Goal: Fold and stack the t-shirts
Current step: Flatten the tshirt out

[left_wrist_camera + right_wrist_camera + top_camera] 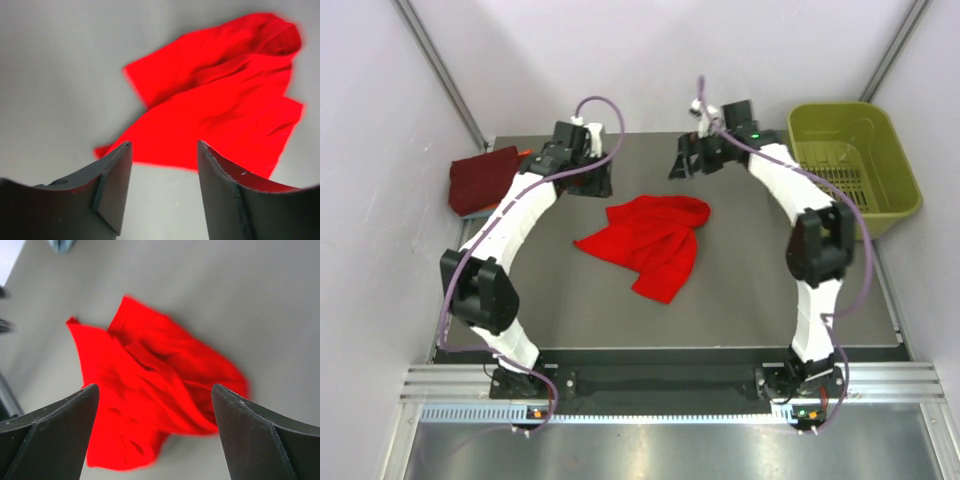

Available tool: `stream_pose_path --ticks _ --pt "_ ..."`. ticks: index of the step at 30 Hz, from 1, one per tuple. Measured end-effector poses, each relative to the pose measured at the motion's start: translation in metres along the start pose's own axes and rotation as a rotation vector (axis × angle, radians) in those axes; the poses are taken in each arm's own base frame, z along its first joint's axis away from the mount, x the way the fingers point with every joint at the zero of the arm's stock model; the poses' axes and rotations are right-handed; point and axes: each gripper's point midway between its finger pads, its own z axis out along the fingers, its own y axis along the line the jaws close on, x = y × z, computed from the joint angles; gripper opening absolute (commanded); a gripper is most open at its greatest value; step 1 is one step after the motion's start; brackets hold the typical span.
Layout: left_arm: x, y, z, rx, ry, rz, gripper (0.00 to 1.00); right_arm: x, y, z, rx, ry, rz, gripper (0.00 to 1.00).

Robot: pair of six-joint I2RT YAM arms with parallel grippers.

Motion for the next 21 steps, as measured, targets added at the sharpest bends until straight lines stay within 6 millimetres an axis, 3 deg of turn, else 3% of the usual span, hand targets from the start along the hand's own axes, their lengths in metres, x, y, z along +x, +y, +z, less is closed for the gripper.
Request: stream_pose_path --ticks 2,5,10,16,21 --pt "0.014 0.021 -0.007 -0.033 0.018 -0.045 0.57 0.024 0.002 0.037 -0.047 0.072 0.047 0.93" --pt "0.039 0.053 -0.010 -0.085 0.068 -0.126 0.56 0.046 0.006 0.073 -0.093 0.138 0.089 0.92" --pt "0.082 0.094 -0.010 -0.149 0.159 -0.260 0.55 0.046 0.020 0.106 -0.148 0.145 0.092 0.92" --pt "0.106 0.092 -0.019 -0.127 0.191 -0.314 0.55 0.029 0.034 0.135 -0.188 0.096 0.049 0.89" --pt "0.103 0.093 -0.021 -0.114 0.178 -0.339 0.55 0.053 0.035 0.157 -0.173 0.144 0.046 0.84"
